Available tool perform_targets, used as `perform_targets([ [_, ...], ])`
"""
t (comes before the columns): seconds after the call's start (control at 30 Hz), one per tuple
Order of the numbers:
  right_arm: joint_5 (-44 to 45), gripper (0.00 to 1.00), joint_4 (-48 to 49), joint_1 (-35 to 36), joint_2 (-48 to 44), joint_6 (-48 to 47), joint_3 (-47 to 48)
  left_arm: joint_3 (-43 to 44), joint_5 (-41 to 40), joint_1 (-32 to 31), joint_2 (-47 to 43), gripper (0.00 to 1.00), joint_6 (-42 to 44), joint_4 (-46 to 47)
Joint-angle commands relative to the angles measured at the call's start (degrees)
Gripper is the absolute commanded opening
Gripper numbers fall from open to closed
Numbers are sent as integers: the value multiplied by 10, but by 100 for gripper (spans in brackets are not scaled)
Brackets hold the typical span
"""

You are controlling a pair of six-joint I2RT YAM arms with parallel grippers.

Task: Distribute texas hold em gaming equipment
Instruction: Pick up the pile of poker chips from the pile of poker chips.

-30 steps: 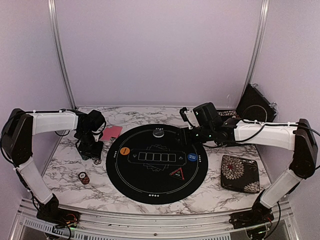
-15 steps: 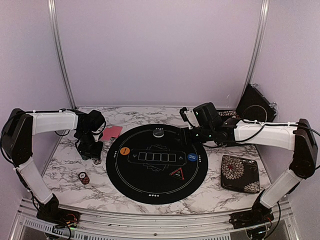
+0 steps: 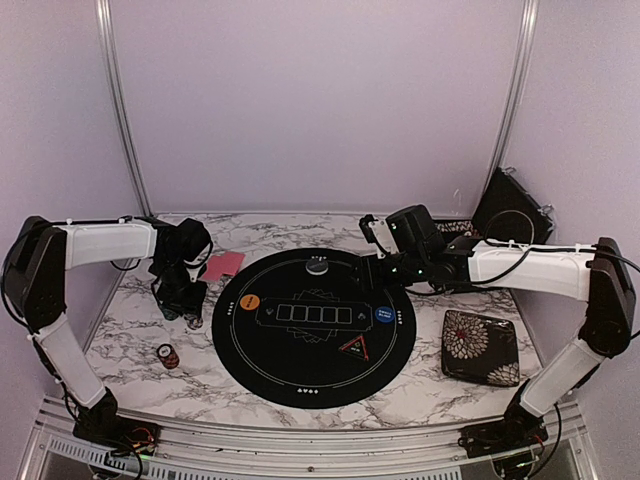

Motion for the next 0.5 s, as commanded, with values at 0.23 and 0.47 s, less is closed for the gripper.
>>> perform_targets([
  [0.23, -3, 56, 11, -6, -8, -1, 9, 24, 2, 2, 10, 35, 3, -24],
  [0.47, -15, 56, 17, -22, -12, -2, 0, 41, 2, -11, 16, 35, -6, -32],
])
